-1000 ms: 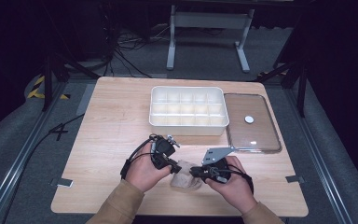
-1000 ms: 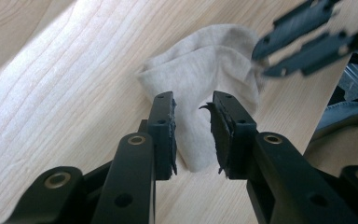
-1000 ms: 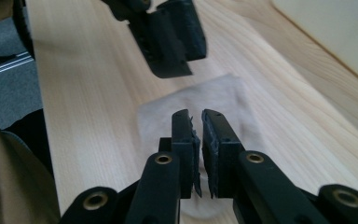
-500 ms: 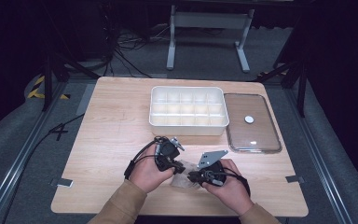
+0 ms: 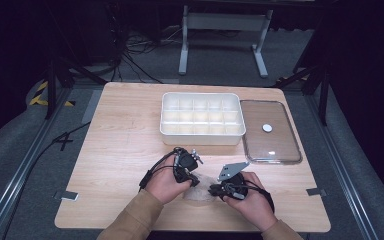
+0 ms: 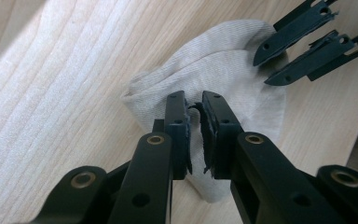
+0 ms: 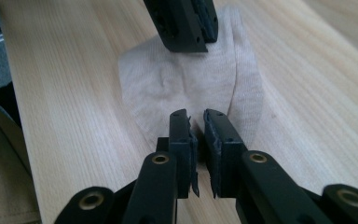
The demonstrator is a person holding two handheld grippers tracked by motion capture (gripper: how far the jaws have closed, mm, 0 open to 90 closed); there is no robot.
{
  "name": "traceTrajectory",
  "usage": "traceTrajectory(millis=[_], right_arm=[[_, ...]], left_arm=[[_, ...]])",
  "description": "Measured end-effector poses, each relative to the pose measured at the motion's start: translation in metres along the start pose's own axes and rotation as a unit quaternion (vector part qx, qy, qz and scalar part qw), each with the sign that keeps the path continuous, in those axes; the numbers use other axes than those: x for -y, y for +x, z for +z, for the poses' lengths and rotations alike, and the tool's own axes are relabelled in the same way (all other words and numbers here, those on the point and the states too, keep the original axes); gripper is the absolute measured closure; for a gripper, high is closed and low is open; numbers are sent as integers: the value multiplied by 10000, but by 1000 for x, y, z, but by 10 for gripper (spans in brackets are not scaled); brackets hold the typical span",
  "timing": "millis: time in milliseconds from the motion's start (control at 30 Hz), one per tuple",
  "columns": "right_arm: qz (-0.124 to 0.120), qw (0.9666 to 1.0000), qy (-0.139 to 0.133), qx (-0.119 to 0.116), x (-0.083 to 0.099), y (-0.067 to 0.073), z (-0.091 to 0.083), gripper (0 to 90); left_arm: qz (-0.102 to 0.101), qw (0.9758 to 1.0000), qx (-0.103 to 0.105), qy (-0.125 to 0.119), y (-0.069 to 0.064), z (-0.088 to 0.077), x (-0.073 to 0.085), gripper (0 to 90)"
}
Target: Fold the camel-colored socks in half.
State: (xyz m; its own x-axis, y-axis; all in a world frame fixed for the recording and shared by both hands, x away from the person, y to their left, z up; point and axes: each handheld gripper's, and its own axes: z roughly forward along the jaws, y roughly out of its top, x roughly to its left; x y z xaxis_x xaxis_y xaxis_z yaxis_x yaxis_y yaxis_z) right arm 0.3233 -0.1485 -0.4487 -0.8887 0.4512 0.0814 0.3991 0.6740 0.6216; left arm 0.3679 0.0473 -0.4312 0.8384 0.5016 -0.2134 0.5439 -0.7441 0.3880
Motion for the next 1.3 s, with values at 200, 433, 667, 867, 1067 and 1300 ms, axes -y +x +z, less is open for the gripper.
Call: traceTrajectory(millis=[200, 433, 667, 867, 1067, 1300], right_arm=[[-222, 9996, 138, 106, 3, -3, 6, 812], [-213, 9995, 85, 197, 5, -7, 5, 817], [-159, 9995, 101, 263, 5, -7, 4, 816], [-73, 9994, 120, 324, 6, -9, 4, 822], [-10, 9991, 89, 412, 7, -13, 2, 819], [14, 9989, 62, 467, 9, -16, 1, 817]], left_arm=[[-242, 9996, 139, -3, 7, 6, 4, 823], [-197, 9998, 80, -58, 4, 4, 3, 802], [-131, 9997, -72, -211, -2, -9, 1, 770], [-108, 9996, -80, -252, -4, -13, 2, 744], [52, 9999, 58, 96, -6, -7, 2, 758], [69, 9996, 82, 255, -7, 0, 2, 762]])
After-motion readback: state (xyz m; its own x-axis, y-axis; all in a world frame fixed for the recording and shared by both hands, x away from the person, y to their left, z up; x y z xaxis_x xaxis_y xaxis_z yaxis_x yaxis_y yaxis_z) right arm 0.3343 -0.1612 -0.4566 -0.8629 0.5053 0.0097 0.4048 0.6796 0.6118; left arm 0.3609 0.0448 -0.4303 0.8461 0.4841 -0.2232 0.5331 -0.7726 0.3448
